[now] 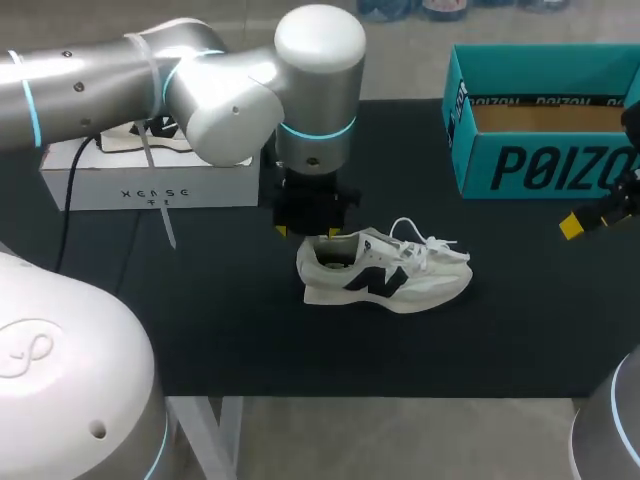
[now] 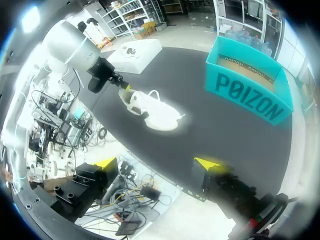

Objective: Take the shoe out of the shoebox, open the shoe tongue, remove and reinsert the insole, then place the shoe into the shoebox

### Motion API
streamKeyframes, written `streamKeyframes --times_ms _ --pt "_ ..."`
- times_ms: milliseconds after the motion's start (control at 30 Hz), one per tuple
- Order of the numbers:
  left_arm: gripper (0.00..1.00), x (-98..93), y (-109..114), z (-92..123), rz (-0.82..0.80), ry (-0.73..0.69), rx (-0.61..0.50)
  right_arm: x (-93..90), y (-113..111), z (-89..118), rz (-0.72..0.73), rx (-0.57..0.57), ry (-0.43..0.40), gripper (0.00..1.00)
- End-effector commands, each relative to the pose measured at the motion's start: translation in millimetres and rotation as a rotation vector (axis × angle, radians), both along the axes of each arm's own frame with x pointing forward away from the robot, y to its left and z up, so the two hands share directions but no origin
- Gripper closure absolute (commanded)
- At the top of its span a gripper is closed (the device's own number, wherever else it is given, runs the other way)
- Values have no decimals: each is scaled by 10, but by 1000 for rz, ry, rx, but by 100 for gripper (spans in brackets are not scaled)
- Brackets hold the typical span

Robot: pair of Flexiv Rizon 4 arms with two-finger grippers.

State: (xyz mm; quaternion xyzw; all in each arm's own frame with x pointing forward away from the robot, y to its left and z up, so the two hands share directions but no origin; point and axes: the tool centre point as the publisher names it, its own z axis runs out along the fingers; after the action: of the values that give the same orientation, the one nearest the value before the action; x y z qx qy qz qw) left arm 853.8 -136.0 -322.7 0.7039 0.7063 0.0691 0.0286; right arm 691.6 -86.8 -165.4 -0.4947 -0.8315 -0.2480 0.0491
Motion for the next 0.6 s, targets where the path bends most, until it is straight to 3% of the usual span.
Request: streamKeyframes --times_ms 33,200,467,500,600 --pt "0 -278 437 529 47 -33 -83 10 5 -11 -1 -1 2 0" --pt "0 -385 911 684 207 120 -316 10 5 -11 -1 -1 2 0" --pt "0 -700 1564 603 394 238 -598 10 5 -11 -1 -1 2 0" --pt "0 -736 1617 574 426 227 -579 10 5 -11 -1 -1 2 0" --pt "0 -835 1775 469 489 275 -762 10 5 -11 -1 -1 2 0"
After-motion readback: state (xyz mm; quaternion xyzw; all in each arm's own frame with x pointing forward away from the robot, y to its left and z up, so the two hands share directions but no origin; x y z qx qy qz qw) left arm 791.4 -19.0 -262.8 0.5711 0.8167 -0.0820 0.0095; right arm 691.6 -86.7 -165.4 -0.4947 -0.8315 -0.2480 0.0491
